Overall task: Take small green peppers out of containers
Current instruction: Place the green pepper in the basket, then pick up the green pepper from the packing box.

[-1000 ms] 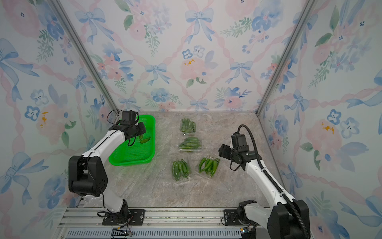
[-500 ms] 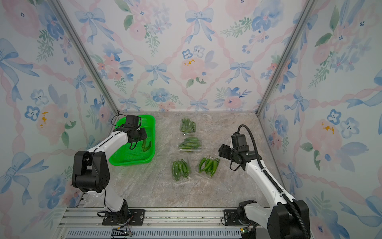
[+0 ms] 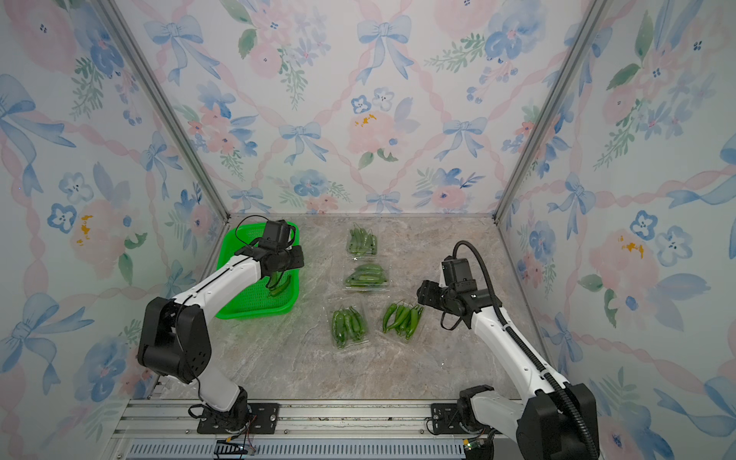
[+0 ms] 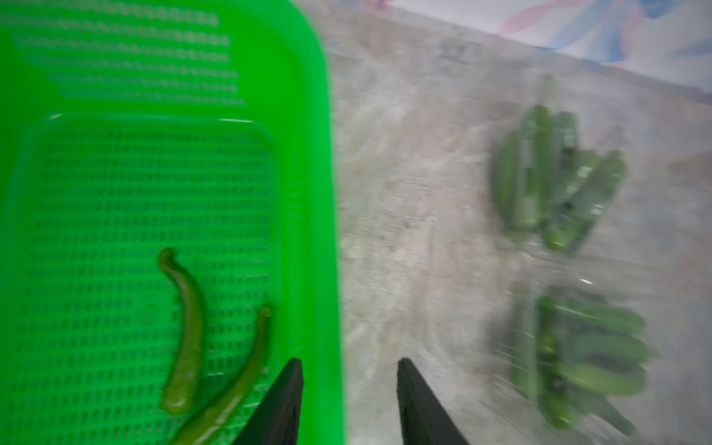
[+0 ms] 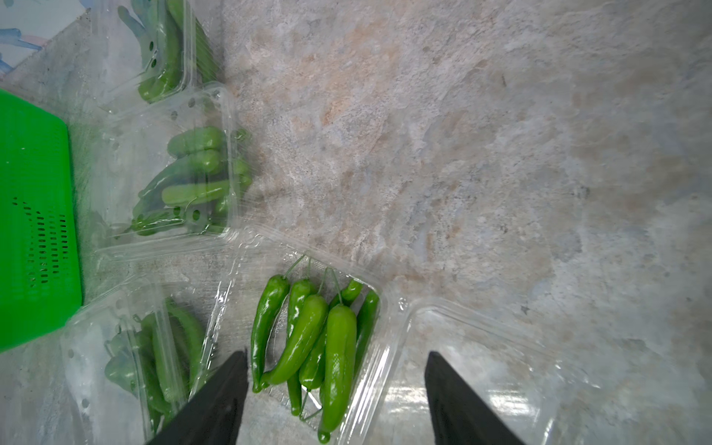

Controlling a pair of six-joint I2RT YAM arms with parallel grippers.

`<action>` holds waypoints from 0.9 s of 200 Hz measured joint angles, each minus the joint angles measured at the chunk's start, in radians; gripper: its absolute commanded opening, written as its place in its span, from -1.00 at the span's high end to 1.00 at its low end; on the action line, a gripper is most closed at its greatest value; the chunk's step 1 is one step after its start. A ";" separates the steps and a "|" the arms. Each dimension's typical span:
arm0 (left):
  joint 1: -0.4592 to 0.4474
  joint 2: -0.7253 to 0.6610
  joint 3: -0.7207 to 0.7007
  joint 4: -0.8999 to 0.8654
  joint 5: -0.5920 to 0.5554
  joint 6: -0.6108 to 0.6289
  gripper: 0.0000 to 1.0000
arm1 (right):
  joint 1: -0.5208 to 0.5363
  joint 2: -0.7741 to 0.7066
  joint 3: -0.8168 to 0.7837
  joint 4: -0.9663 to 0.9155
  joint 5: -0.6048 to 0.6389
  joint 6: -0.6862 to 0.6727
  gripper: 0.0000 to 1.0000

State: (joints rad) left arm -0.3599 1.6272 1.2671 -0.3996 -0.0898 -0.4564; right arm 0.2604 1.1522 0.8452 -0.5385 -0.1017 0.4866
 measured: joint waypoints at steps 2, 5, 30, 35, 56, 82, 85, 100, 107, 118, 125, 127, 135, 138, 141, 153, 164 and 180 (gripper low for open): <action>-0.021 -0.002 0.006 0.000 0.001 0.000 0.12 | 0.003 0.000 0.000 0.000 -0.001 0.001 -0.46; -0.044 -0.005 0.015 0.001 -0.001 0.000 0.12 | 0.005 0.000 0.000 -0.002 -0.001 0.003 -0.46; -0.266 -0.002 0.093 0.013 0.003 0.012 0.12 | 0.018 -0.003 0.000 -0.017 -0.012 0.031 -0.46; -0.306 0.003 0.106 0.014 0.004 0.016 0.12 | 0.018 -0.004 0.000 -0.020 -0.013 0.038 -0.46; -0.437 0.059 0.158 0.020 0.001 0.039 0.13 | 0.022 -0.016 -0.006 -0.026 -0.019 0.072 -0.45; -0.506 0.172 0.197 0.019 0.009 0.049 0.12 | 0.030 -0.046 -0.037 -0.028 -0.018 0.107 -0.45; -0.510 0.184 0.200 0.018 0.009 0.049 0.13 | 0.030 -0.050 -0.040 -0.028 -0.018 0.112 -0.45; -0.533 0.240 0.211 0.009 0.012 0.050 0.12 | 0.030 -0.069 -0.059 -0.032 -0.007 0.132 -0.45; -0.544 0.263 0.217 0.006 0.014 0.053 0.12 | 0.029 -0.076 -0.068 -0.035 -0.003 0.140 -0.45; -0.562 0.287 0.225 0.004 0.024 0.053 0.12 | 0.029 -0.085 -0.080 -0.034 0.002 0.151 -0.44; -0.572 0.298 0.231 0.001 0.030 0.053 0.12 | 0.028 -0.089 -0.089 -0.034 0.004 0.156 -0.43; -0.575 0.301 0.232 0.001 0.032 0.053 0.12 | 0.027 -0.089 -0.092 -0.034 0.004 0.159 -0.42; -0.586 0.308 0.237 0.000 0.039 0.054 0.11 | 0.026 -0.090 -0.101 -0.034 0.004 0.165 -0.41; -0.591 0.310 0.239 0.001 0.043 0.054 0.12 | 0.026 -0.090 -0.105 -0.034 0.003 0.166 -0.41; -0.594 0.312 0.241 0.000 0.045 0.055 0.12 | 0.025 -0.090 -0.109 -0.033 0.003 0.169 -0.41; -0.608 0.315 0.247 0.001 0.055 0.056 0.11 | 0.023 -0.088 -0.122 -0.032 0.002 0.179 -0.40; -0.620 0.315 0.249 0.001 0.059 0.056 0.11 | 0.023 -0.087 -0.134 -0.028 0.000 0.187 -0.40; -0.633 0.317 0.249 0.001 0.067 0.056 0.12 | 0.022 -0.087 -0.141 -0.026 0.000 0.195 -0.39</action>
State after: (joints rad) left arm -0.9928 1.9442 1.5166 -0.3985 -0.0231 -0.4004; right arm 0.2825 1.0649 0.7040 -0.5640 -0.1013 0.6815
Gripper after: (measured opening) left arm 0.443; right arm 0.698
